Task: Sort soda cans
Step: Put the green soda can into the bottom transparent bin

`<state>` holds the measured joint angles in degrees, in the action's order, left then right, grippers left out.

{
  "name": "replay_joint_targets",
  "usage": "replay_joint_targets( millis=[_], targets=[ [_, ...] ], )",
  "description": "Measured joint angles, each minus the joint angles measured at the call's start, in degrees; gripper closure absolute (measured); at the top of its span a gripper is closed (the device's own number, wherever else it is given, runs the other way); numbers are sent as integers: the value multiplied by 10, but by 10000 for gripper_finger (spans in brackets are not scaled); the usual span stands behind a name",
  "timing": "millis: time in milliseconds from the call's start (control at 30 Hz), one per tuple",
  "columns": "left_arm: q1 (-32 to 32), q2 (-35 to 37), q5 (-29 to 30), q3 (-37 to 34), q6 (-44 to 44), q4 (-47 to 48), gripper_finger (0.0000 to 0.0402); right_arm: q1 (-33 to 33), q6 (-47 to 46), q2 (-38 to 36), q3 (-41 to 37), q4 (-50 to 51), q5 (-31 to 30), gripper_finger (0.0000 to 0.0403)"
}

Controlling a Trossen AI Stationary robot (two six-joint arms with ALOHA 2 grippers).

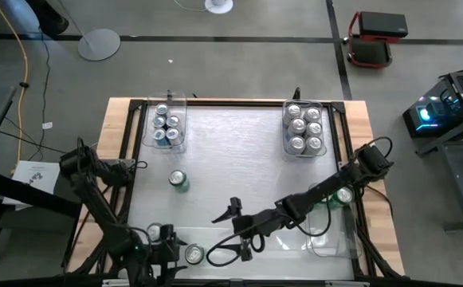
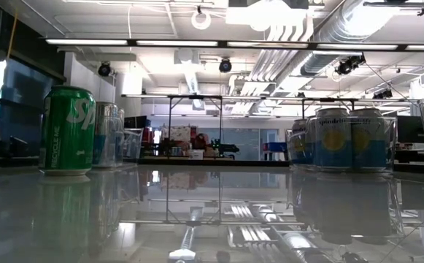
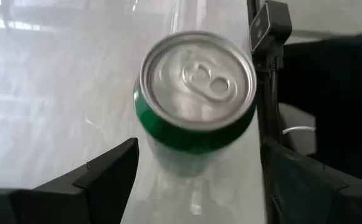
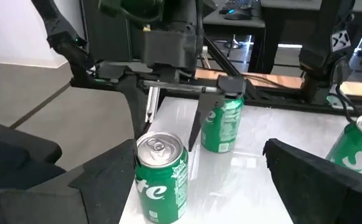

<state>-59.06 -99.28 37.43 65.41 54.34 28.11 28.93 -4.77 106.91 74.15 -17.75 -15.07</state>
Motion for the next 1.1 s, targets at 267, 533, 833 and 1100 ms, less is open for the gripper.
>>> replay_joint_targets(
  millis=[267, 533, 833, 1100],
  targets=[
    [17, 1, -9, 0, -88, 0, 90, 26, -19, 0, 0, 3, -61, 64],
    [33, 7, -8, -1, -175, -13, 90, 45, -38, 0, 0, 6, -99, 64],
    [63, 33, -64, -66, -279, -152, 90, 70, -66, 0, 0, 16, -111, 64],
    [86, 38, -105, -147, -334, -336, 90, 96, -69, 0, 0, 20, -177, 64]
  ],
)
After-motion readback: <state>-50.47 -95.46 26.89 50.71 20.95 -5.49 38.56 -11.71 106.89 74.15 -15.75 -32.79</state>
